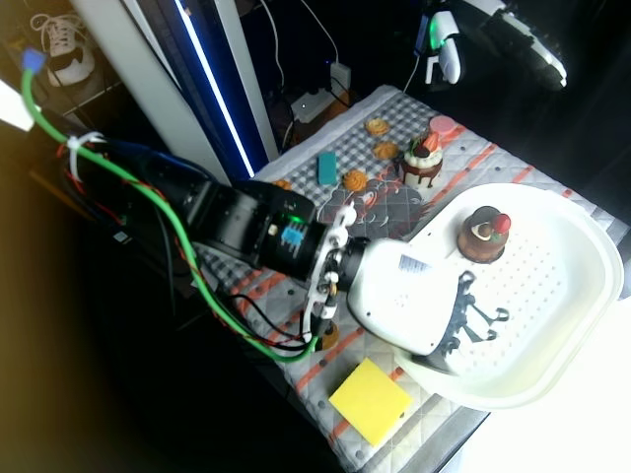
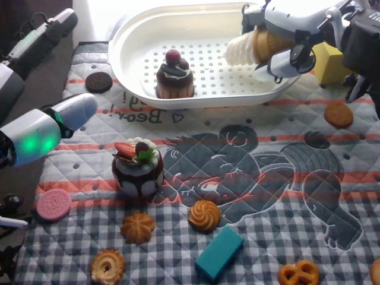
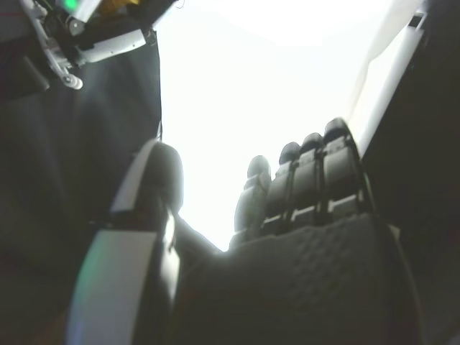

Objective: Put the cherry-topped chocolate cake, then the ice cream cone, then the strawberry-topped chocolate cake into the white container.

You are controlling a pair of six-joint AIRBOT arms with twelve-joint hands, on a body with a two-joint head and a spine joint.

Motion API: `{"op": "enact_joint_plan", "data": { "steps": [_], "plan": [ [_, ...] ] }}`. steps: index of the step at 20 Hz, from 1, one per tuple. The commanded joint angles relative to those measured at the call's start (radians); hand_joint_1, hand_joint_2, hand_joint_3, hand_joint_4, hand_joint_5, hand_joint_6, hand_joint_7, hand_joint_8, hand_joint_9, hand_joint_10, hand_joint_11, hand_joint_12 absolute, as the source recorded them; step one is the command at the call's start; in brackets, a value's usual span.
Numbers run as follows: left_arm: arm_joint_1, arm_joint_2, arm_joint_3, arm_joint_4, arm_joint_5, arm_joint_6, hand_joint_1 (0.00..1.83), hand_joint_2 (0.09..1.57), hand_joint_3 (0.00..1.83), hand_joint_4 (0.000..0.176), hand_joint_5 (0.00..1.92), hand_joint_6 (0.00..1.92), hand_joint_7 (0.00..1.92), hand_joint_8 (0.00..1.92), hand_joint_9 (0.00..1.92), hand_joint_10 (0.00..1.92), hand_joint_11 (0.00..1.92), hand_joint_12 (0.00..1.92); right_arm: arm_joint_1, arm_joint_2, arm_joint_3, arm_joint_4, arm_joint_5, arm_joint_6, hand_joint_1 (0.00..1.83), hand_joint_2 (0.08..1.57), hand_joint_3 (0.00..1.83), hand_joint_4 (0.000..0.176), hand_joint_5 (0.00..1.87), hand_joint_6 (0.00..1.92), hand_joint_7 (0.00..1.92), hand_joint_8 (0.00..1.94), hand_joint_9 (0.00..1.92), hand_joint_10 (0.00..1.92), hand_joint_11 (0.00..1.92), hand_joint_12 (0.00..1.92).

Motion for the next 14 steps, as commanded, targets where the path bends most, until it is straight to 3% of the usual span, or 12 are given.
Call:
{"op": "enact_joint_plan", "data": {
  "steps": [1, 3, 4, 5, 7, 8, 9, 10, 11, 12, 13, 14],
  "plan": [
    [-0.009, 0.003, 0.006, 0.02, -0.122, -0.005, 0.59, 1.29, 0.0, 0.111, 0.08, 0.0, 0.0, 0.0, 0.0, 0.0, 0.0, 0.1, 0.017, 0.009, 0.002, -0.004, 0.125, 0.0, 0.89, 1.18, 0.0, 0.071, 0.03, 0.12, 0.04, 0.04, 0.01, 0.15, 0.0, 0.64],
    [-0.009, 0.002, 0.006, 0.018, -0.118, -0.005, 0.63, 1.29, 0.0, 0.114, 0.09, 0.0, 0.0, 0.0, 0.0, 0.0, 0.0, 0.08, 0.017, 0.009, -0.013, -0.004, 0.127, 0.0, 0.7, 1.18, 0.0, 0.117, 0.0, 0.0, 0.0, 0.0, 0.0, 0.0, 0.0, 0.09],
    [-0.009, 0.002, 0.006, 0.016, -0.118, -0.005, 0.64, 1.29, 0.0, 0.124, 0.09, 0.0, 0.0, 0.0, 0.0, 0.0, 0.0, 0.13, 0.023, 0.022, -0.032, -0.004, 0.139, 0.0, 0.76, 1.16, 0.0, 0.063, 0.0, 0.0, 0.0, 0.0, 0.0, 0.0, 0.0, 0.02],
    [-0.009, 0.003, 0.005, 0.012, -0.118, -0.005, 0.65, 1.28, 0.0, 0.117, 0.09, 0.0, 0.0, 0.0, 0.0, 0.0, 0.0, 0.27, 0.028, 0.044, -0.053, -0.004, 0.15, 0.0, 0.72, 1.15, 0.0, 0.064, 0.0, 0.0, 0.0, 0.0, 0.0, 0.0, 0.0, 0.0],
    [-0.004, 0.007, -0.001, 0.009, -0.119, -0.005, 0.68, 1.27, 0.0, 0.115, 0.1, 0.0, 0.0, 0.0, 0.0, 0.0, 0.0, 0.52, 0.032, 0.101, -0.12, -0.013, 0.188, -0.001, 0.72, 1.13, 0.0, 0.148, 0.0, 0.0, 0.0, 0.0, 0.0, 0.0, 0.07, 0.03],
    [-0.001, 0.012, -0.006, 0.009, -0.121, -0.005, 0.71, 1.28, 0.0, 0.083, 0.08, 0.01, 0.0, 0.0, 0.0, 0.0, 0.0, 0.28, 0.032, 0.119, -0.148, -0.021, 0.203, -0.001, 0.66, 1.11, 0.0, 0.148, 0.0, 0.0, 0.0, 0.0, 0.0, 0.0, 0.01, 0.85],
    [0.003, 0.017, -0.009, 0.009, -0.123, -0.005, 0.72, 1.29, 0.0, 0.067, 0.07, 0.01, 0.0, 0.0, 0.0, 0.0, 0.0, 0.05, 0.032, 0.13, -0.169, -0.025, 0.22, -0.001, 0.63, 1.1, 0.0, 0.141, 0.0, 0.0, 0.0, 0.0, 0.04, 0.02, 0.0, 1.37],
    [0.01, 0.026, -0.018, 0.009, -0.128, -0.005, 0.71, 1.28, 0.0, 0.088, 0.07, 0.01, 0.0, 0.0, 0.0, 0.0, 0.0, 0.01, 0.031, 0.161, -0.209, -0.042, 0.246, 0.0, 0.61, 1.1, 0.0, 0.145, 0.0, 0.0, 0.0, 0.0, 0.01, 0.01, 0.0, 1.59],
    [0.021, 0.038, -0.027, 0.008, -0.131, -0.005, 0.72, 1.26, 0.0, 0.096, 0.06, 0.0, 0.0, 0.0, 0.0, 0.0, 0.0, 0.0, 0.014, 0.2, -0.259, -0.071, 0.269, 0.0, 0.68, 1.12, 0.0, 0.098, 0.0, 0.0, 0.0, 0.0, 0.0, 0.0, 0.0, 1.51],
    [0.029, 0.048, -0.035, 0.008, -0.13, -0.005, 0.66, 1.23, 0.0, 0.124, 0.04, 0.0, 0.0, 0.0, 0.0, 0.0, 0.0, 0.0, -0.007, 0.232, -0.299, -0.086, 0.294, 0.0, 0.73, 1.13, 0.0, 0.104, 0.0, 0.0, 0.0, 0.0, 0.0, 0.0, 0.0, 1.55],
    [0.039, 0.06, -0.043, 0.008, -0.125, -0.005, 0.63, 1.22, 0.0, 0.127, 0.03, 0.0, 0.0, 0.0, 0.0, 0.0, 0.0, 0.0, -0.038, 0.274, -0.35, -0.109, 0.329, 0.0, 0.73, 1.11, 0.0, 0.137, 0.0, 0.0, 0.0, 0.0, 0.0, 0.0, 0.0, 1.64],
    [0.045, 0.066, -0.047, 0.008, -0.119, -0.005, 0.61, 1.2, 0.0, 0.128, 0.01, 0.0, 0.0, 0.0, 0.0, 0.0, 0.0, 0.0, -0.062, 0.305, -0.386, -0.13, 0.349, 0.0, 0.73, 1.13, 0.0, 0.129, 0.0, 0.0, 0.0, 0.0, 0.0, 0.28, 0.0, 1.71]
  ]
}}
